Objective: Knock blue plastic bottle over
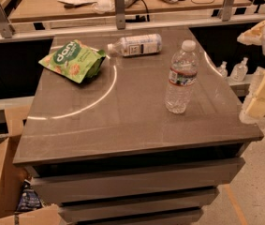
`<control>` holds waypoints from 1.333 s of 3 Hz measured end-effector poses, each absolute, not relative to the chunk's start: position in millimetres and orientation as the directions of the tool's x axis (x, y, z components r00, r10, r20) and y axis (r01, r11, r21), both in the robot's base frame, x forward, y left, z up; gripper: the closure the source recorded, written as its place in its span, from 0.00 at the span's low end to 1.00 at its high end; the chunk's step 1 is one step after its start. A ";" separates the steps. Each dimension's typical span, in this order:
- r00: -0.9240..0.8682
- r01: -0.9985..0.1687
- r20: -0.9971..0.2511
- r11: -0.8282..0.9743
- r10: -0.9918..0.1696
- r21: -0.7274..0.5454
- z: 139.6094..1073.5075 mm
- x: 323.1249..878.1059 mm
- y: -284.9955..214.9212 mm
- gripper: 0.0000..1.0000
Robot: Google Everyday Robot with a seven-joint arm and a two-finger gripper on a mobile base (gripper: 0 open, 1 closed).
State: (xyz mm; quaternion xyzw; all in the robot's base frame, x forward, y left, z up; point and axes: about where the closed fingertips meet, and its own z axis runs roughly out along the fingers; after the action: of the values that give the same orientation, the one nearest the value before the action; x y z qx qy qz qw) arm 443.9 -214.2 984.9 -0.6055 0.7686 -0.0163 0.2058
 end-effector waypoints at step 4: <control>-0.110 -0.796 -0.831 0.549 -0.546 -0.256 939.7 461.7 -264.3 0.00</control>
Offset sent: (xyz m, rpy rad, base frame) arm 0.0133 -0.0701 -0.0135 0.6286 -0.3482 -0.0735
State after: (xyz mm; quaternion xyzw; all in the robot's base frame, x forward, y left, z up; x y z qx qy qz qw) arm 461.7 -264.3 939.7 -0.4571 0.7338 0.1285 0.4859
